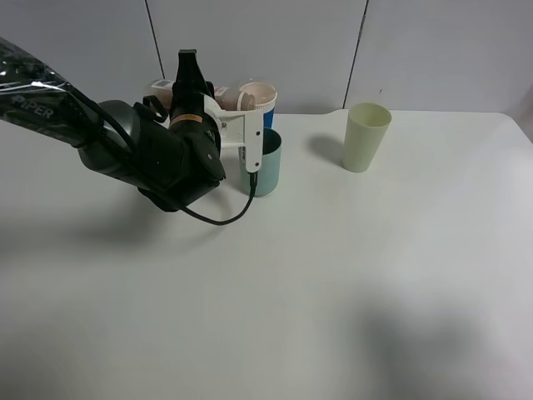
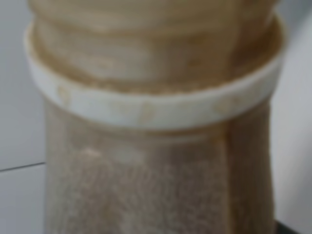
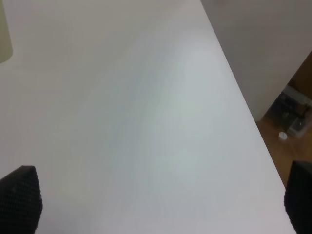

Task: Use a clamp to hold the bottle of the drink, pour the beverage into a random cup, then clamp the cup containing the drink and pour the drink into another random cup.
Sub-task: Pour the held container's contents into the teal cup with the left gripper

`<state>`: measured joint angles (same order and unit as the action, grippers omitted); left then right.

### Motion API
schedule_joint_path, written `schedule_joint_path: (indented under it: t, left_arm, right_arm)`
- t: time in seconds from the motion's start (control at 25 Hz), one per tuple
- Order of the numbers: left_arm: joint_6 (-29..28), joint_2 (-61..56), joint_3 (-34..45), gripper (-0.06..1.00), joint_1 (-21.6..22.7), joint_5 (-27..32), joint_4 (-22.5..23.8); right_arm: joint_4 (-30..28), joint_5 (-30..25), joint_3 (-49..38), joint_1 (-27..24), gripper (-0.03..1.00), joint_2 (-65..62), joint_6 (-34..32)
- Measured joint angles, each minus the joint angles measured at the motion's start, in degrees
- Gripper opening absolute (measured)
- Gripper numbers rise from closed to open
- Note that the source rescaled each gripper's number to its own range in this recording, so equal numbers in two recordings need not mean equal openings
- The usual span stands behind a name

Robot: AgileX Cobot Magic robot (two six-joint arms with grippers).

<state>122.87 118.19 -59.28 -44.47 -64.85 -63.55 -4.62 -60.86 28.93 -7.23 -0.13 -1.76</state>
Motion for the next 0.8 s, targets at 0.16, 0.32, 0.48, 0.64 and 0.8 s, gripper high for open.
schedule_joint_path:
  t: [0.16, 0.32, 0.48, 0.64, 0.8]
  left_arm:
    - [1.41, 0.0, 0.0, 0.04, 0.0, -0.73, 0.05]
    - [1.87, 0.0, 0.0, 0.04, 0.0, -1.03, 0.15]
    - [2.96, 0.0, 0.0, 0.04, 0.0, -1.03, 0.17]
    - [3.96, 0.0, 0.0, 0.04, 0.0, -1.09, 0.22]
    - [4.26, 0.0, 0.0, 0.04, 0.0, -1.08, 0.36]
  right_arm:
    - [0.0, 0.0, 0.0, 0.0, 1.0, 0.0, 0.0]
    - [0.0, 0.0, 0.0, 0.0, 1.0, 0.0, 0.0]
    - [0.0, 0.0, 0.0, 0.0, 1.0, 0.0, -0.05]
    - [0.0, 0.0, 0.0, 0.0, 1.0, 0.0, -0.05]
    - [0.0, 0.0, 0.0, 0.0, 1.0, 0.0, -0.05]
